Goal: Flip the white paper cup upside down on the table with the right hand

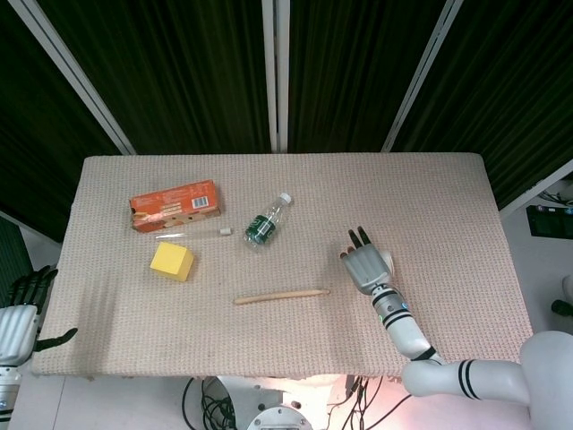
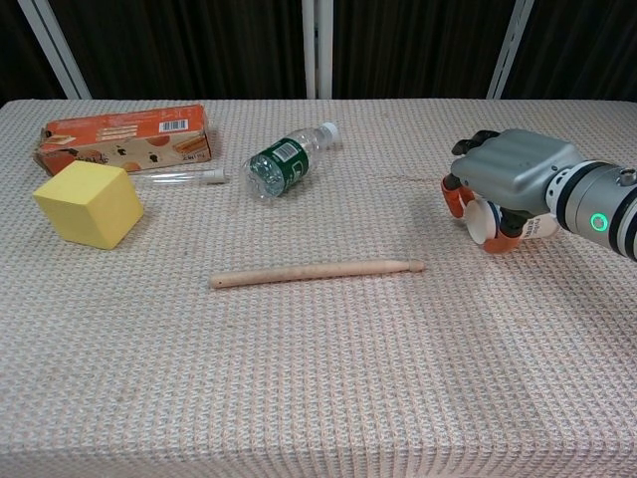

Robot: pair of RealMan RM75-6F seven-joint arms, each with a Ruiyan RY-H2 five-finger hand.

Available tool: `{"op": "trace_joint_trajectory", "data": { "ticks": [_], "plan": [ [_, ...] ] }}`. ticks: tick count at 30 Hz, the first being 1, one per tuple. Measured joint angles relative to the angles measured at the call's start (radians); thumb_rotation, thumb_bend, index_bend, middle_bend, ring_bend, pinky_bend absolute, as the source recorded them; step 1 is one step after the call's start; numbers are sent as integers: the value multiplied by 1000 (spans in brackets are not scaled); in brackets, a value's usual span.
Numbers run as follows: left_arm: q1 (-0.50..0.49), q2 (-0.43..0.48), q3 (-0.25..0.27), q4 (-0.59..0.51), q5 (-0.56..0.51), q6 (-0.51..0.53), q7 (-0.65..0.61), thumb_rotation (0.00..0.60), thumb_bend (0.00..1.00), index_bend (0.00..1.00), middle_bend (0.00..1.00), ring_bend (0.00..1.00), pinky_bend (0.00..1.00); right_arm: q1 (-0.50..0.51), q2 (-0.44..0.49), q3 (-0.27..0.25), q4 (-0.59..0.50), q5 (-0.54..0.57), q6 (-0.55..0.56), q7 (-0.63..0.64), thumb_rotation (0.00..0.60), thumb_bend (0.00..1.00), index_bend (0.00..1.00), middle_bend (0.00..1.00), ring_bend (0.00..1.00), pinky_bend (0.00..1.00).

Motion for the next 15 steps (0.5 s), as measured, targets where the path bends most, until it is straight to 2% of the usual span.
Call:
{"op": "trace_joint_trajectory", "data": {
  "ticks": [9,15],
  "plan": [
    [-2,2,-1,-4,-1,-3,3,600,18,13,0,0,0,-17,21,6,-12,-52,16,50,600,178,524,490,72,0],
    [-3,4,-1,-7,-2,-6,7,600,18,13,0,0,0,-41,61,33,-41,-137,35,190,600,177,557,517,84,0]
  ]
}}
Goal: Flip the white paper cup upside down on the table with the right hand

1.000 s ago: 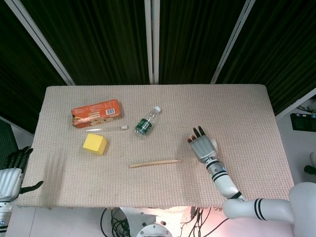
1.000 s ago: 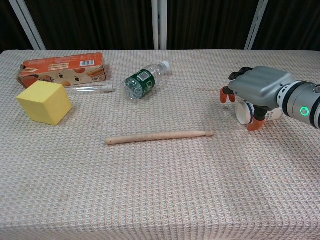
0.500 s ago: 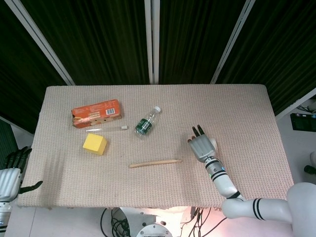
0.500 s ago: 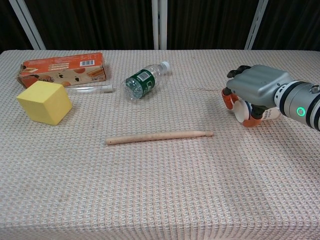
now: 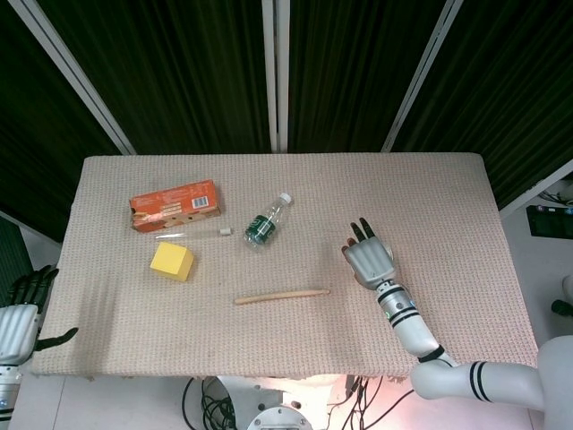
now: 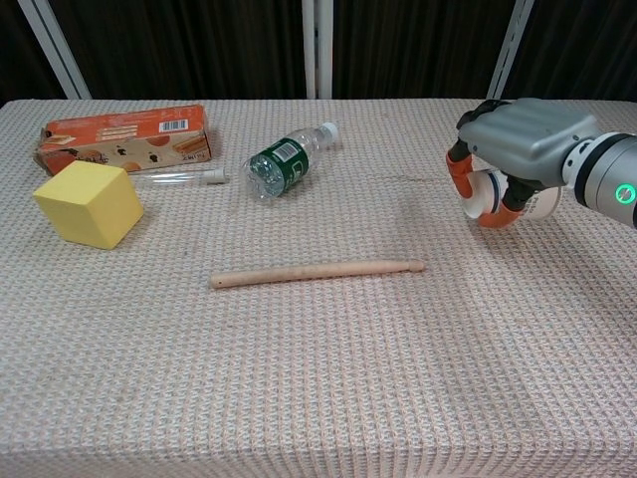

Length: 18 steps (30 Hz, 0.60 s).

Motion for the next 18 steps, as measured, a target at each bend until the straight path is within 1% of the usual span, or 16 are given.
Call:
{"op": "trace_joint_trajectory", "data": {
  "ticks": [3,6,9,12,13,15,16,18],
  "plan": [
    [-2,1,0,-3,0,-4,2,600,18,13,0,0,0,-18,27,19,-10,-58,9,123,600,177,566,523,84,0],
    [-4,-1,-1,-5,-1,-7,6,600,19,13,0,0,0,-39,47,38,-6,-115,16,285,600,177,567,525,87,0],
    [-6,-3,-1,-6,-2,-12,12,600,18,13,0,0,0,-63,57,55,19,-170,21,481,600,177,568,527,98,0],
    [-9,-3,0,-9,-3,-18,18,600,18,13,0,0,0,-87,52,67,68,-222,24,699,600,177,568,527,111,0],
    [-11,-3,0,-10,-4,-20,21,600,18,13,0,0,0,-96,46,70,94,-242,25,791,600,177,568,527,111,0],
    [-13,-2,-1,-14,-4,-24,28,600,18,13,0,0,0,-110,32,75,140,-271,27,932,600,176,568,527,111,0],
    [-14,-2,-1,-17,-4,-25,32,600,18,13,0,0,0,-119,20,77,174,-290,29,1028,600,176,568,527,111,0],
    [-16,-1,-1,-22,-4,-27,39,600,18,13,0,0,0,-131,1,81,226,-317,31,1172,600,176,568,527,111,0]
  ]
}}
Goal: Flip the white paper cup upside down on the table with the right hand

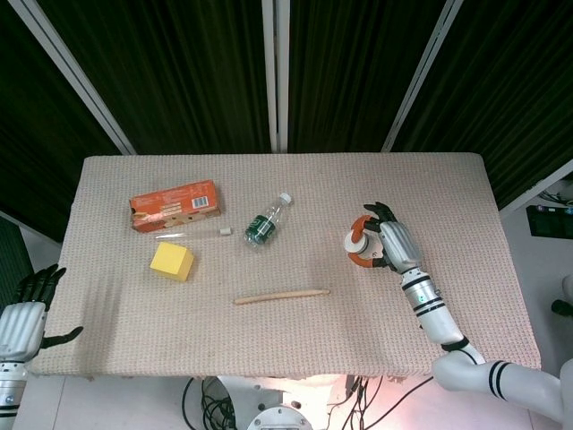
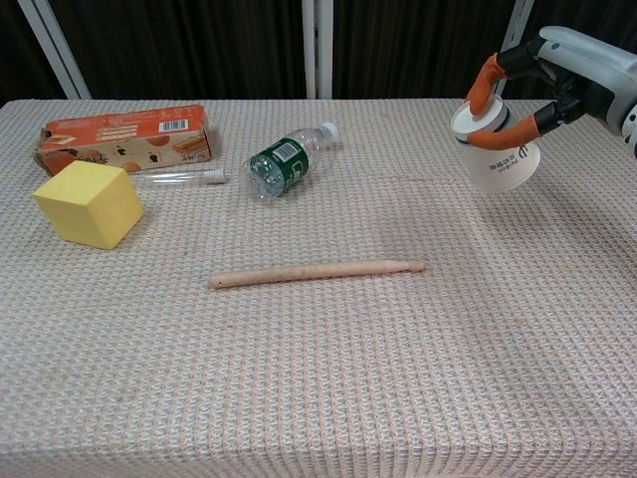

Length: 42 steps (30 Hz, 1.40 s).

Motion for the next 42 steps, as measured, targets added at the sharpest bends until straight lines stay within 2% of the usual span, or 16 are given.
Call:
{"op": "trace_joint_trajectory", "data": {
  "ticks": [4,7,10,14,22,29,31,32,34,35,37,42],
  "plan": [
    [-1,-1,0,-4,-1,0,10,600,18,13,0,0,0,-24,-58,3,145,-60,1,318,600,176,568,527,111,0],
    [0,-3,0,-2,1,5,15,600,18,13,0,0,0,-39,-115,1,285,-106,9,497,600,176,568,526,111,0],
    [0,-8,-2,4,1,10,17,600,18,13,0,0,0,-51,-176,-3,416,-149,23,639,600,176,568,523,111,0],
    [-1,-15,-2,15,7,14,18,600,18,13,0,0,0,-61,-242,-17,536,-196,35,770,600,176,572,516,111,0],
    [2,-24,-4,36,8,26,14,600,18,13,0,0,0,-68,-310,-70,681,-269,53,887,600,153,562,492,111,0],
    [3,-25,-4,43,7,28,10,600,18,13,0,0,0,-76,-348,-97,753,-287,46,862,600,154,460,429,97,4],
    [3,-24,-4,41,8,28,10,600,18,13,0,0,0,-78,-347,-103,756,-293,48,858,600,124,368,364,55,4],
    [3,-23,-4,39,9,29,10,600,18,13,0,0,0,-78,-345,-107,758,-297,49,855,600,89,279,298,32,3],
    [3,-23,-4,37,10,30,8,600,18,14,0,0,0,-79,-339,-120,762,-309,51,837,600,13,55,98,0,1],
    [2,-23,-3,37,11,30,8,600,18,14,0,0,0,-79,-334,-125,763,-316,55,829,600,1,8,39,0,0],
    [2,-23,-3,37,11,29,11,600,18,13,0,0,0,-83,-326,-129,762,-323,71,815,600,0,0,0,0,0],
    [2,-17,-3,23,10,29,15,600,18,13,0,0,0,-107,-298,-134,738,-333,142,766,600,0,0,0,0,0]
  ]
}}
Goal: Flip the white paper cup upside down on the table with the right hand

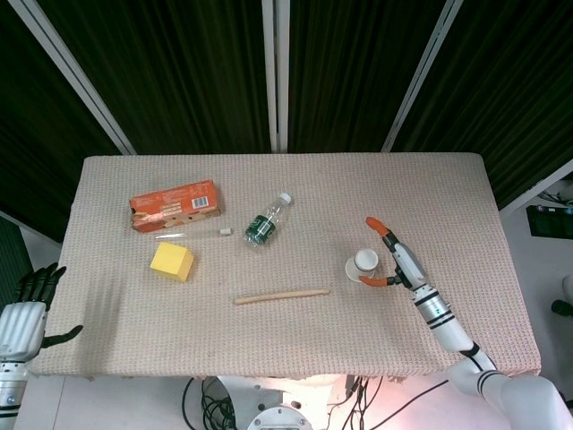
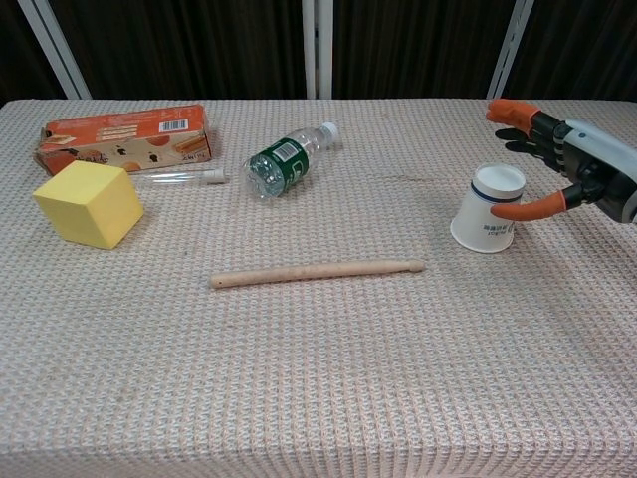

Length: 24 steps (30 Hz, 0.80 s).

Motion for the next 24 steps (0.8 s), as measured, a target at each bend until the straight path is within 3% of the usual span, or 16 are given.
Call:
{"op": "trace_joint_trajectory", "data": {
  "ticks": [6,9,12,17,20,24],
  "plan": [
    [2,8,-3,-16,-2,7,-1,600,18,13,0,0,0,-55,80,3,-99,-5,136,-143,600,0,0,0,0,0],
    [3,11,-6,-23,-1,16,-4,600,18,13,0,0,0,-91,118,18,-160,23,164,-338,600,0,0,0,0,0],
    [6,13,-11,-25,-1,27,-8,600,18,13,0,0,0,-140,163,35,-260,68,198,-612,600,0,0,0,0,0],
    [11,10,-18,-12,-2,46,-5,600,18,13,0,0,0,-258,270,55,-529,183,247,-1078,600,0,0,0,0,0],
    [13,9,-19,-10,-3,49,14,600,18,13,0,0,0,-317,319,63,-669,242,261,-1242,600,0,0,0,0,0],
    [17,4,-20,-9,-12,50,38,600,18,13,0,0,0,-394,372,77,-731,307,278,-1307,600,0,0,0,0,0]
  ]
}}
